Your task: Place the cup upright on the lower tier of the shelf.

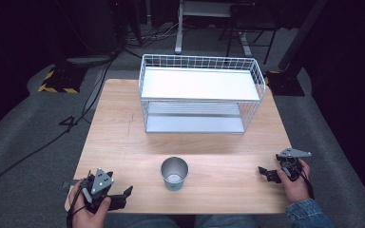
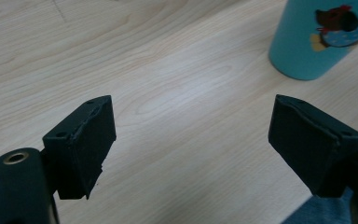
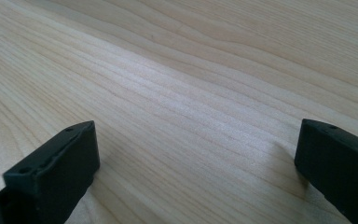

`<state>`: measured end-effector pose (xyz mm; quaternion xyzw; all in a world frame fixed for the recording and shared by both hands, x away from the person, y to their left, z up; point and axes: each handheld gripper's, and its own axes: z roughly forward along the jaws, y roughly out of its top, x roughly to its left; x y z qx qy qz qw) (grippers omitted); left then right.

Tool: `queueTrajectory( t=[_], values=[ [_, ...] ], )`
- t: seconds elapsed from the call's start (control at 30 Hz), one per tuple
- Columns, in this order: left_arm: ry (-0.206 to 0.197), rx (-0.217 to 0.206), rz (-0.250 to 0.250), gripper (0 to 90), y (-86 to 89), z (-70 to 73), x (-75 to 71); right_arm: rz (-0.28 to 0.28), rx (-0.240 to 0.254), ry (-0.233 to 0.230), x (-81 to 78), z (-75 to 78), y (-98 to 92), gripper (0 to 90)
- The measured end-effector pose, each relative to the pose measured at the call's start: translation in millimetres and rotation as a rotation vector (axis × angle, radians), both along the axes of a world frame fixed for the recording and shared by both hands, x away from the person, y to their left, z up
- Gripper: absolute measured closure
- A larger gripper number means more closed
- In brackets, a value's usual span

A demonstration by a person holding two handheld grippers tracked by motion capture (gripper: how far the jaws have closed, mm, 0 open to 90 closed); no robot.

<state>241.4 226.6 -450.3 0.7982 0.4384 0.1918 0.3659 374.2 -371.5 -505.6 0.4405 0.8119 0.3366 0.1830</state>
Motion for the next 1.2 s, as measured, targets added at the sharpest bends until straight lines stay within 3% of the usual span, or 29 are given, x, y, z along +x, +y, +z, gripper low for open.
queueTrajectory(
  t=[0.3,0.47,0.8,1.03,1.2],
  values=[
    [-0.008,-0.062,-0.063,15.6,-23.7,5.1,-8.8,0.000,0.000,0.000,0.0,0.0,0.0,0.0],
    [-0.009,-0.076,-0.090,15.5,-33.8,6.1,-9.7,0.000,0.000,0.000,0.0,0.0,0.0,0.1],
    [-0.017,-0.139,-0.128,15.5,-58.2,-2.3,-6.5,0.000,0.000,0.000,0.0,0.0,0.0,0.1],
    [-0.006,-0.159,-0.130,15.5,-71.3,-9.2,-2.3,0.000,0.000,-0.002,0.1,-0.1,0.0,0.1],
    [-0.010,-0.152,-0.168,15.5,-85.1,-15.3,0.5,-0.004,0.002,-0.002,1.5,-0.2,1.2,0.0]
  ],
)
